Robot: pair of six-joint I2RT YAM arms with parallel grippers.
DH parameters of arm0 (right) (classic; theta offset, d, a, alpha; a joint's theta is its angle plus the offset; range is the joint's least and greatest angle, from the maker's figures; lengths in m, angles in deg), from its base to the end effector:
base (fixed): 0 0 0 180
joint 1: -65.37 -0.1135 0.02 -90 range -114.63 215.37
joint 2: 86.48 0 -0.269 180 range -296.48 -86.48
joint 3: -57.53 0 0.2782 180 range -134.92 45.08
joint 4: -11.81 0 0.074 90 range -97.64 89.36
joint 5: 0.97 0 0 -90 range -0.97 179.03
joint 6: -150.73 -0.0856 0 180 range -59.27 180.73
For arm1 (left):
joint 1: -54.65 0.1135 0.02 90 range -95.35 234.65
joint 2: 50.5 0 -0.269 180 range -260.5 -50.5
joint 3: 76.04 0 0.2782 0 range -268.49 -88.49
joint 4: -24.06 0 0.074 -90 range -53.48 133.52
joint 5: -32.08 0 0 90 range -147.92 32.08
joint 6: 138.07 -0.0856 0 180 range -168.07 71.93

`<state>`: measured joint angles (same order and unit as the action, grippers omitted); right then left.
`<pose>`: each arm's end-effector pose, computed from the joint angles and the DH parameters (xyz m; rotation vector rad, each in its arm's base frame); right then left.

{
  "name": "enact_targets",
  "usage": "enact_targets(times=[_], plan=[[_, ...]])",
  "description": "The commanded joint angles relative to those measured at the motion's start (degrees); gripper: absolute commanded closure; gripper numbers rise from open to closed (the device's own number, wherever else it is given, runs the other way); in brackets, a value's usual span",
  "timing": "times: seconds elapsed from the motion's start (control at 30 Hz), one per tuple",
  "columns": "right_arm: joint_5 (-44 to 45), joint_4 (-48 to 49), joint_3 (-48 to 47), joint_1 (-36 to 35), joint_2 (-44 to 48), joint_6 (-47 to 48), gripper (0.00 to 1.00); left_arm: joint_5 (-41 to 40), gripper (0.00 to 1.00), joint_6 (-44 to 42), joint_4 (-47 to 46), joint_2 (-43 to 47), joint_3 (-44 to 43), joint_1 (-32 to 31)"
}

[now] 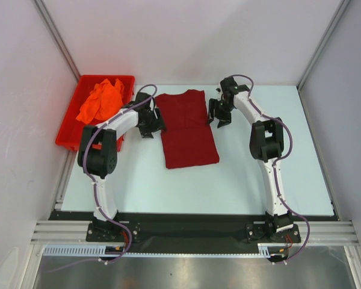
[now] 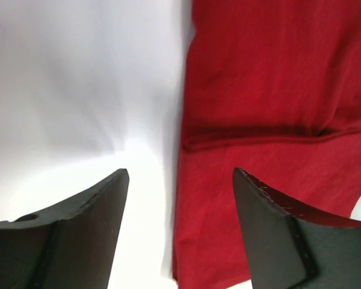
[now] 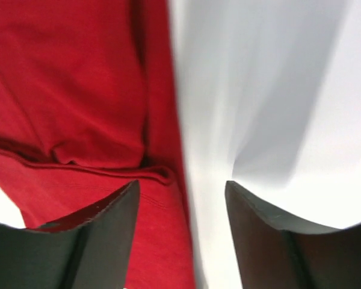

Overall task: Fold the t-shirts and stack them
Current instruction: Fold the tshirt

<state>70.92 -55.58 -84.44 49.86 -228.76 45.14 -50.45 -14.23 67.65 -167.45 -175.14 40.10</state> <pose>0.5421 0.1780 0.1328 -0.0858 2.7953 0.5769 0.4644 -0.1320 0.1285 -0.4089 2.6745 -0.4433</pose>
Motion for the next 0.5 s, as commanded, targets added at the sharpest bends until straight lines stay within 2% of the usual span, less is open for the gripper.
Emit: enact_targets(times=[0.0, 0.07, 0.13, 0.17, 0.2, 0.23, 0.27, 0.3, 0.37, 0.47], plan=[[5.2, -3.3, 3.0, 0.4, 7.7, -0.1, 0.34, -3.7, 0.24, -0.3, 0.4, 9.6, 3.4, -1.0], [7.5, -3.3, 6.3, 0.4, 11.3, 0.2, 0.30, -2.9, 0.24, 0.8, 0.2, 14.7, 5.9, -2.1], [7.9, -3.9, 11.7, 0.5, 16.2, 0.7, 0.30, -0.6, 0.30, 1.7, -0.5, 18.0, 10.1, -3.7], [6.6, -3.9, 14.3, 0.4, 18.1, 0.7, 0.30, 0.5, 0.33, 2.0, -2.5, 21.3, 13.4, -6.0], [5.3, -2.4, 16.7, 0.3, 22.1, 0.6, 0.30, 3.4, 0.43, 2.4, -3.8, 22.6, 15.2, -7.1], [3.6, -1.0, 22.6, 0.0, 24.1, 0.2, 0.31, 6.0, 0.47, 4.0, -8.2, 23.9, 17.1, -8.0], [0.5, 0.8, 25.5, 0.0, 26.0, 0.0, 0.32, 8.3, 0.51, 5.3, -10.5, 25.5, 21.1, -9.5], [-1.2, 4.0, 28.1, -0.1, 28.1, -0.3, 0.33, 11.0, 0.61, 6.6, -12.8, 26.2, 23.1, -10.2], [-7.9, 8.2, 36.6, 0.0, 32.1, -2.0, 0.37, 13.9, 0.70, 9.7, -19.6, 26.5, 27.3, -11.5], [-20.1, 14.1, 44.4, -0.7, 32.3, -4.8, 0.49, 17.4, 0.83, 11.3, -21.8, 23.9, 28.1, -11.9]])
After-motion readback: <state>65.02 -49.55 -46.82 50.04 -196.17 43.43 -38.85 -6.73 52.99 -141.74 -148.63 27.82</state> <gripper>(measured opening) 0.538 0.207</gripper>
